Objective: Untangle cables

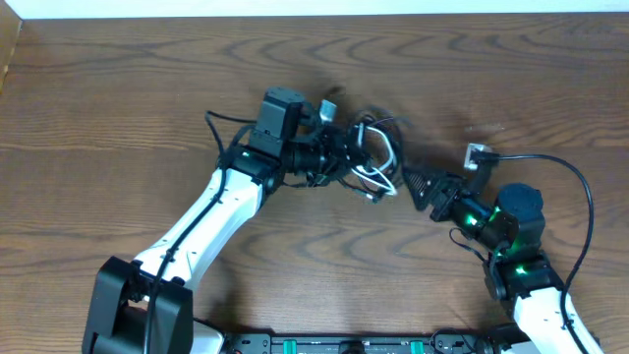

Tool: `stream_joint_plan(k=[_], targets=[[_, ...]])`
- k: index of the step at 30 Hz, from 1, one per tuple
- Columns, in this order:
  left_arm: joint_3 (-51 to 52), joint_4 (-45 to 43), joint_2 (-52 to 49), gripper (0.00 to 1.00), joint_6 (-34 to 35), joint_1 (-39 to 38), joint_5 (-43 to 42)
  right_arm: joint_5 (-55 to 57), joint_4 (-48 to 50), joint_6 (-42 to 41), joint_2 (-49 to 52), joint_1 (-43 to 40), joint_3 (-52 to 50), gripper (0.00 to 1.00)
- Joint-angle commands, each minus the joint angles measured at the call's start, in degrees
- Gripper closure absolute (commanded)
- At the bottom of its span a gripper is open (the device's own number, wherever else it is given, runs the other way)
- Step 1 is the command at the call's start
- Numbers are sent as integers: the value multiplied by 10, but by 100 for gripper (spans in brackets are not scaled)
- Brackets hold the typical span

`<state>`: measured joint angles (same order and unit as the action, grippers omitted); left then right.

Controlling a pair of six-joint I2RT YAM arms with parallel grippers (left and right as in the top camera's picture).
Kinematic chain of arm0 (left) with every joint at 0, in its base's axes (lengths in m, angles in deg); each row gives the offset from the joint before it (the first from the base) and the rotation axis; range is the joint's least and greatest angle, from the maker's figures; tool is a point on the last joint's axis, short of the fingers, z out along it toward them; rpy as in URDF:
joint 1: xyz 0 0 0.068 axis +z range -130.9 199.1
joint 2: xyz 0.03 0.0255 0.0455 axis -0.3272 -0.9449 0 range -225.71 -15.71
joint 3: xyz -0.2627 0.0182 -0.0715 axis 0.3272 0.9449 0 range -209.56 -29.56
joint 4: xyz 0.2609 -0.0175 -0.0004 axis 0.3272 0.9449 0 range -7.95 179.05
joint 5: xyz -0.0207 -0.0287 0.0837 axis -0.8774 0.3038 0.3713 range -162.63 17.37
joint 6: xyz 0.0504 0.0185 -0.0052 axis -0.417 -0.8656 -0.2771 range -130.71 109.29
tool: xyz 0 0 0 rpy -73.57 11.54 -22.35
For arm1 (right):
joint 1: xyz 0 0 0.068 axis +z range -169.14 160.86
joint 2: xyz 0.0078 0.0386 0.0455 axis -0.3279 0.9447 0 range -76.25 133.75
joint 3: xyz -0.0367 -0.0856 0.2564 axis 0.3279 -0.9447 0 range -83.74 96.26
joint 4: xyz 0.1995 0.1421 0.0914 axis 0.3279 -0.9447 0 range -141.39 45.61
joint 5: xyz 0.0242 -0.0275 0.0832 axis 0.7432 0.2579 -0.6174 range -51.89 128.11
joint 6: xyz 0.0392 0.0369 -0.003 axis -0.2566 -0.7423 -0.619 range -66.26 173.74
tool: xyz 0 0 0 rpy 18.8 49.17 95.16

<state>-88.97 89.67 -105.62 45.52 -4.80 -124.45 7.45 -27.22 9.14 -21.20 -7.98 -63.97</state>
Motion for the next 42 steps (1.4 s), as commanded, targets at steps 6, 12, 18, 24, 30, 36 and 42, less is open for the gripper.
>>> stream_joint_plan(k=[6,12,18,24,30,36,42], targets=[[-2,55,4,92,71,9,103,-129,-34,20,-44,-2,7,42],[-2,56,4,92,103,9,68,-144,-61,121,-40,19,6,47],[-2,56,4,92,13,9,0,-30,-61,44,-40,24,6,61],[-2,56,4,92,-56,3,-19,-52,-56,28,-40,24,6,65],[-2,56,4,92,-56,3,-16,-90,-57,-6,-40,26,6,65],[-2,56,4,92,-56,3,-16,-44,-58,-12,-27,67,6,67],[-2,56,4,92,-56,3,-18,-10,-14,-39,26,107,6,72]])
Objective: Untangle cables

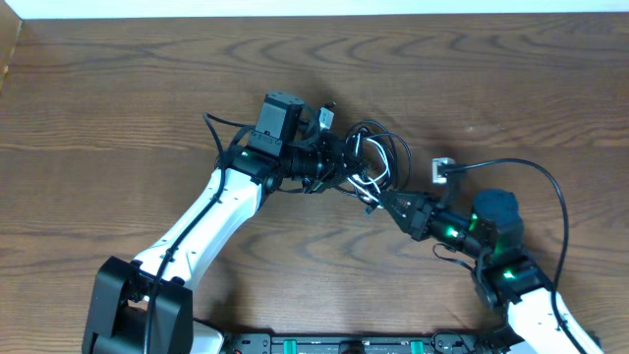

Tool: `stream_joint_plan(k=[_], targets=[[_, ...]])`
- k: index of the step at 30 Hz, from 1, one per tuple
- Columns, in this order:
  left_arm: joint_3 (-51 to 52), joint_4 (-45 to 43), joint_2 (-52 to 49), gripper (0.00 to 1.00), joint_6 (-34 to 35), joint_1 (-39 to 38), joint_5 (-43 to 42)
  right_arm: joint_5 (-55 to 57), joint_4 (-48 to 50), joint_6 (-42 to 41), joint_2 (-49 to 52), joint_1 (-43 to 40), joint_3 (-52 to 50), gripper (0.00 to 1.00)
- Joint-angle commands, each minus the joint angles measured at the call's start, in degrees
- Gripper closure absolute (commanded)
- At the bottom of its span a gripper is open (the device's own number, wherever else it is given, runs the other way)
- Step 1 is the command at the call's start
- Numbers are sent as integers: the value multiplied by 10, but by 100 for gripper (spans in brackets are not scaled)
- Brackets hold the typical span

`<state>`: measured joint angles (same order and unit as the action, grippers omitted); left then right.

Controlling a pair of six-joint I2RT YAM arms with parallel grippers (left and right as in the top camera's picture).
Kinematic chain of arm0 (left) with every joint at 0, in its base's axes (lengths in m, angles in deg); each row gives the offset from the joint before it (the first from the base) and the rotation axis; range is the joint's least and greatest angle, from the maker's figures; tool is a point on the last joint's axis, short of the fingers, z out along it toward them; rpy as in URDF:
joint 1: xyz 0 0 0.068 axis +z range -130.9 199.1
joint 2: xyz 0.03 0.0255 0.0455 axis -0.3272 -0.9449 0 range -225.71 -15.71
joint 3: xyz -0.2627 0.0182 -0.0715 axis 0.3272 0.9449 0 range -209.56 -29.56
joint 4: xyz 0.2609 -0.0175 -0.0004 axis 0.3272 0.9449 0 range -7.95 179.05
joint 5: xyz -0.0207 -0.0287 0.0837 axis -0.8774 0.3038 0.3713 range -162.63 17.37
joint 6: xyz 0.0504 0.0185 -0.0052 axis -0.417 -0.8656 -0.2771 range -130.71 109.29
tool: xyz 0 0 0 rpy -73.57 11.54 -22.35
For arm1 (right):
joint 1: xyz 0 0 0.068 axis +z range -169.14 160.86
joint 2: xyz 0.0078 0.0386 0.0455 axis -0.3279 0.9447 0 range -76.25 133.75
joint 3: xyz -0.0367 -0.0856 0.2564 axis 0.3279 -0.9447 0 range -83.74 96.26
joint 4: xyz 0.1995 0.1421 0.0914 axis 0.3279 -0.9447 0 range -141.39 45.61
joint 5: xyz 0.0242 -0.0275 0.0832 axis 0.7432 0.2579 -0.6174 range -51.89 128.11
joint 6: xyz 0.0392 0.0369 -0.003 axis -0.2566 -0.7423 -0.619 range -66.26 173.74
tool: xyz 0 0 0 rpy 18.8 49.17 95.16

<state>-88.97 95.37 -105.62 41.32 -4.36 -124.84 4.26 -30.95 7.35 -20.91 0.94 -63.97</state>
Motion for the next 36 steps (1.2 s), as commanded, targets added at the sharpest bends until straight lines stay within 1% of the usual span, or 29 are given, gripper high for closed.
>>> stream_joint_plan(k=[1,3,6,7,8,9,12,14,17,19,21,22,23,24,25,26,27,29,30,31,34,36], targets=[[-2,-1,4,92,-14,-3,-14,22,35,-25,30,21,6,73],[-2,-1,4,92,-14,-8,-14,22,62,-36,44,25,6,81],[-2,-1,4,92,-15,-16,-14,22,87,-47,49,25,7,87],[-2,-1,4,92,-15,-18,-14,21,92,-52,49,25,7,90],[-2,-1,4,92,-15,-21,-13,10,107,-67,49,25,7,96],[-2,-1,4,92,-17,-21,-14,-1,115,-73,49,25,6,99],[-2,-1,4,92,-30,-21,-13,-43,139,-83,49,25,7,99],[-2,0,4,92,-42,-21,-13,-84,183,-105,49,19,6,99],[-2,10,4,92,-64,-21,-11,-127,275,-169,49,1,6,99],[-2,21,4,92,-66,-21,-7,-139,325,-221,49,-9,6,99],[-2,24,4,92,-66,-21,-7,-139,348,-243,49,-8,6,99],[-2,25,4,92,-66,-21,-7,-137,339,-217,49,-3,6,99],[-2,25,4,92,-59,-21,-7,-126,293,-130,50,6,6,99],[-2,25,4,92,-51,-21,-7,-101,243,-76,51,12,6,99],[-2,25,4,92,-40,-22,-7,-52,178,-47,51,20,6,99],[-2,25,4,92,-31,-23,-7,-1,125,-52,53,27,6,99],[-2,25,4,92,-19,-24,-7,43,84,-75,55,35,6,99],[-2,25,4,92,-9,-28,-7,59,75,-115,60,43,6,99],[-2,25,4,92,-9,-31,-7,52,94,-135,63,46,6,99],[-2,26,4,92,-10,-43,11,19,173,-153,64,47,6,99],[-2,38,4,92,-28,-53,61,-36,286,-164,64,46,6,99],[-2,58,4,92,-52,-53,99,-70,330,-177,64,42,7,99]])
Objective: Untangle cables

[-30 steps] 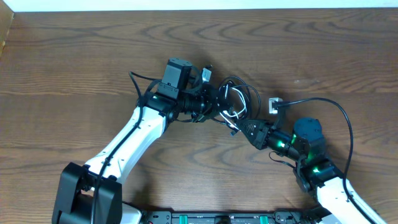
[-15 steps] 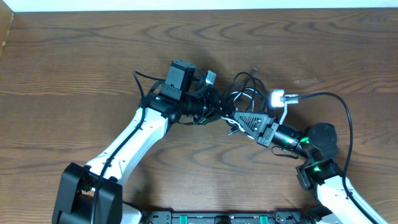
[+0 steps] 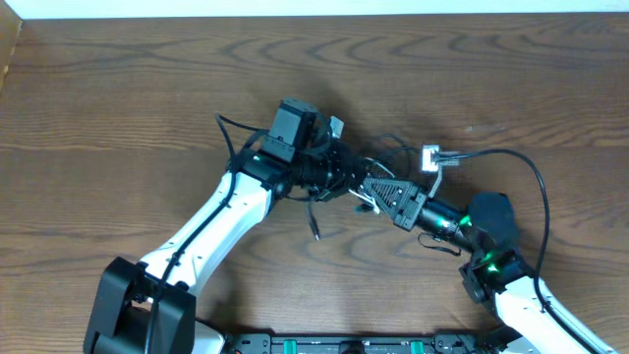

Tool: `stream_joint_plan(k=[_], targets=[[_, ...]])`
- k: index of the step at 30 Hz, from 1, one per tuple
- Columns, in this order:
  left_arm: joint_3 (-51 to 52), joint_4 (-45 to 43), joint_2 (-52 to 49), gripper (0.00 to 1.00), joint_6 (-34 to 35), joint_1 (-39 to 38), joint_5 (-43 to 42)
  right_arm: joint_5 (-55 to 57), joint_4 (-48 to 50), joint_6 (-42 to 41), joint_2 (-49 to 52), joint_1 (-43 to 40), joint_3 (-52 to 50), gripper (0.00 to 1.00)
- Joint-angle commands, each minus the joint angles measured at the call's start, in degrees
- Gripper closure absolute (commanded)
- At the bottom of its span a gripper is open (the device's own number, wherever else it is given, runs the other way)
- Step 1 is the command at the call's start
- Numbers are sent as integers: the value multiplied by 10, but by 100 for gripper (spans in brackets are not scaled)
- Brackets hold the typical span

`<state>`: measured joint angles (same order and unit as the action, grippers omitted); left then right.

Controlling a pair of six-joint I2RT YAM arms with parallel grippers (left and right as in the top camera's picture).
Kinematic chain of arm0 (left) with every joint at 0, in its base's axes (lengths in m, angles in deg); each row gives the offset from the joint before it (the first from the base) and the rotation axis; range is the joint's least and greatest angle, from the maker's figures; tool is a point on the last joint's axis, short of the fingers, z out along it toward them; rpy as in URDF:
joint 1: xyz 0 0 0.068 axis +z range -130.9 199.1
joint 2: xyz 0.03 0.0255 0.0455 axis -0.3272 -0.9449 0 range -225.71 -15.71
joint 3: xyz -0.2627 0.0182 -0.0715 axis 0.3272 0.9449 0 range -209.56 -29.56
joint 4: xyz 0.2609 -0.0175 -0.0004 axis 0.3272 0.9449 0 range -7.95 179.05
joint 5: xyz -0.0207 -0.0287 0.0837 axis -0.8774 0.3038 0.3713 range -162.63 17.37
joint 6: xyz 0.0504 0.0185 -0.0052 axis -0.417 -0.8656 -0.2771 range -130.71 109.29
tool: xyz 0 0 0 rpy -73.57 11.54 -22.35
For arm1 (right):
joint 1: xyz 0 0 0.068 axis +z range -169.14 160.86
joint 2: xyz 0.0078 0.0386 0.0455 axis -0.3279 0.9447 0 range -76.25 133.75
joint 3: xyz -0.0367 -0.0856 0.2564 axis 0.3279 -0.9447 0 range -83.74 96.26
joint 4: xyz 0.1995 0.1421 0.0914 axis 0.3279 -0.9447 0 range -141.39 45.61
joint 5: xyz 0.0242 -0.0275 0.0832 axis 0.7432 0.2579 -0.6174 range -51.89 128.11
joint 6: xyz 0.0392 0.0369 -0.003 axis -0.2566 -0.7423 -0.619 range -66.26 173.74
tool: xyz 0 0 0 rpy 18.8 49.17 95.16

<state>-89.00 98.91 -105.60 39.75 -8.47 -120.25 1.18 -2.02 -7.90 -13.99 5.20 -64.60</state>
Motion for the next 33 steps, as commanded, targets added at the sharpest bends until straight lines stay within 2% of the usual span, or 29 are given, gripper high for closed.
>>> stream_joint_plan(k=[1,3,5,8,10,12,14,16,17,18,19,20,22,23,24,26,29,33], targets=[[-1,38,4,92,-41,-11,75,-57,60,-39,-5,-7,13,99],[-1,58,4,92,-42,-11,96,-61,64,-54,-5,-16,13,96],[-1,63,4,92,-41,-11,87,-45,40,-29,-4,-19,13,93],[-1,53,4,92,-39,-11,40,21,-51,15,-4,-17,13,93],[-1,51,4,92,-40,-11,21,71,-106,0,-4,-17,13,96],[-1,51,4,92,-44,-11,20,85,-119,-56,-4,-17,13,95],[-1,49,4,92,-43,-11,20,66,-86,-115,-4,-17,13,82],[-1,49,4,92,-43,-11,20,41,-51,-84,-4,-17,13,69],[-1,49,4,92,-41,-11,20,28,-41,-10,-4,-17,13,48],[-1,49,4,92,-41,-11,20,26,-41,17,-4,-17,13,39],[-1,49,4,92,-40,-11,26,12,-46,116,-4,-17,13,22],[-1,50,4,92,-33,-11,36,2,-51,149,-4,-17,13,21],[-1,66,4,93,50,-11,85,-40,-55,188,-5,-17,13,20],[-1,70,4,92,80,-11,101,-57,-56,195,-7,-17,13,22],[-1,80,4,92,137,-11,129,-72,-61,198,-9,-17,13,25],[-1,96,4,92,221,-11,160,-85,-76,197,-15,-17,13,31],[-1,101,4,92,312,-11,201,-85,-127,177,-33,-17,13,36],[-1,102,4,92,385,-11,229,-98,-186,137,-56,-17,13,30]])
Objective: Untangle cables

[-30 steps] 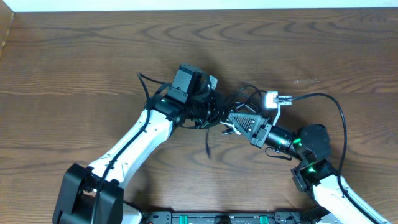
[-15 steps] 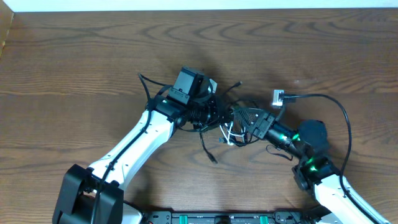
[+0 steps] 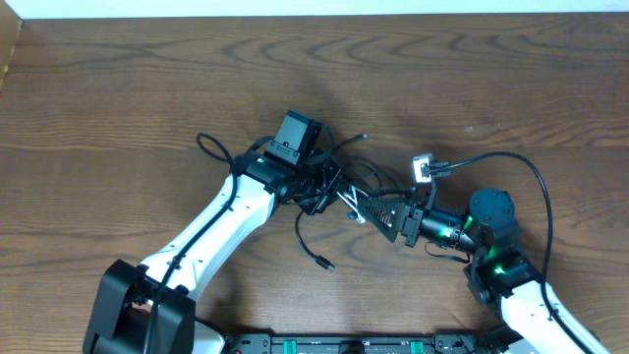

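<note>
The tangle of black and white cables [image 3: 344, 182] lies at the table's middle, between both grippers. My left gripper [image 3: 326, 189] sits on its left side and looks shut on the black strands. From the right, my right gripper [image 3: 360, 206] has its fingers closed to a point on a white cable [image 3: 350, 203]. One loose black cable end [image 3: 322, 262] trails toward the front, and a black loop [image 3: 349, 146] sticks out behind the tangle. The exact grip points are hidden by fingers and strands.
The brown wooden table [image 3: 118, 108] fills the view. The right arm's own black lead [image 3: 536, 187] arcs from a small grey plug [image 3: 423, 167] round behind its wrist. The left arm's lead [image 3: 208, 147] loops beside its wrist.
The right gripper has drawn back a little toward the front right, with white cable at its tips. The left gripper sits slightly lower. The loose black end now lies farther forward and the bundle looks more spread.
At first the left gripper held the coiled bundle while the right gripper stood apart to its right. Then the right gripper was closer, then with its tips inside the bundle. Now it is slightly withdrawn, and the coils are looser, with a black end trailing out.
</note>
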Tool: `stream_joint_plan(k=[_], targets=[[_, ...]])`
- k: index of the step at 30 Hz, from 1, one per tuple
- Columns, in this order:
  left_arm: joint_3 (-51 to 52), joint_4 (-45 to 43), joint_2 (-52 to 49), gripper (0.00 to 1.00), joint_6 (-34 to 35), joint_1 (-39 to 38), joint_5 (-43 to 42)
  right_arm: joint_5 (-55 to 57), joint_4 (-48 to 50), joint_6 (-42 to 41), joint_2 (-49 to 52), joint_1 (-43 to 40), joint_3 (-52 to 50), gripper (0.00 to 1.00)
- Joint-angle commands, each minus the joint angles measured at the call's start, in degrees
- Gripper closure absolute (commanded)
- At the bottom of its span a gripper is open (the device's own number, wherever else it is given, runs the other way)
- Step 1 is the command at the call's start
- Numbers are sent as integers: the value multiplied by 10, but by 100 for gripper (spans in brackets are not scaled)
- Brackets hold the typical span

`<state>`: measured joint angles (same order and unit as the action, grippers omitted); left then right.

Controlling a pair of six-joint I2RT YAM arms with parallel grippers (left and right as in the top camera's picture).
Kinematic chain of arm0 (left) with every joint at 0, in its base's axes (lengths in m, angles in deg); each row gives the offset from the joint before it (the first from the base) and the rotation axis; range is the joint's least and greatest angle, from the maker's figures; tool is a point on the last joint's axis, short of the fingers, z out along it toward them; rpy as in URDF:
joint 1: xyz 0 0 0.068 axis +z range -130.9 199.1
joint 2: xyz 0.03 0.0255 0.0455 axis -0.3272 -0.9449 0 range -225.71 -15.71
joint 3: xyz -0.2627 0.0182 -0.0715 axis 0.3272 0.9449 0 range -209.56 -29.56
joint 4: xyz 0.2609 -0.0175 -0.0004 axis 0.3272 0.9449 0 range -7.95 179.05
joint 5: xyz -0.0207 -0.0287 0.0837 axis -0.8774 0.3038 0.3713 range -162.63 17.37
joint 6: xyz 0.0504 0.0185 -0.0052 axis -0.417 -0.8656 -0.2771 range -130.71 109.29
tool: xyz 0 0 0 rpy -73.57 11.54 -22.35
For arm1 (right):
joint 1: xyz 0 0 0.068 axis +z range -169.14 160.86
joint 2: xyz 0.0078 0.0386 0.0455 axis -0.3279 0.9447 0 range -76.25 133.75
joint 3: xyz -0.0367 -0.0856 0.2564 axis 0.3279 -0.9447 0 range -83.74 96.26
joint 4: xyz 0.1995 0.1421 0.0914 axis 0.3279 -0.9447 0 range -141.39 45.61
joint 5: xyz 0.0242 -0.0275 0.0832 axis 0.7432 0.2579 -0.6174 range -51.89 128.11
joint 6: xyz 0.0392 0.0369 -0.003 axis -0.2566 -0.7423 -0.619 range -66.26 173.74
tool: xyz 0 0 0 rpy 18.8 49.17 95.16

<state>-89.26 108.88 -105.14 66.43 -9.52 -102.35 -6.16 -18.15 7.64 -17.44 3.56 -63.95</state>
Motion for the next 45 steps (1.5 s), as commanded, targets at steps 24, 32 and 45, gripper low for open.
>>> stream_joint_plan(k=[24,32,45], targets=[[1,100,0,90,333,-1,33,197,-311,-281,-10,26,6,92],[1,101,0,90,307,-1,32,200,-244,-344,49,58,6,99],[1,104,0,89,266,-2,18,85,45,-419,177,78,6,99]])
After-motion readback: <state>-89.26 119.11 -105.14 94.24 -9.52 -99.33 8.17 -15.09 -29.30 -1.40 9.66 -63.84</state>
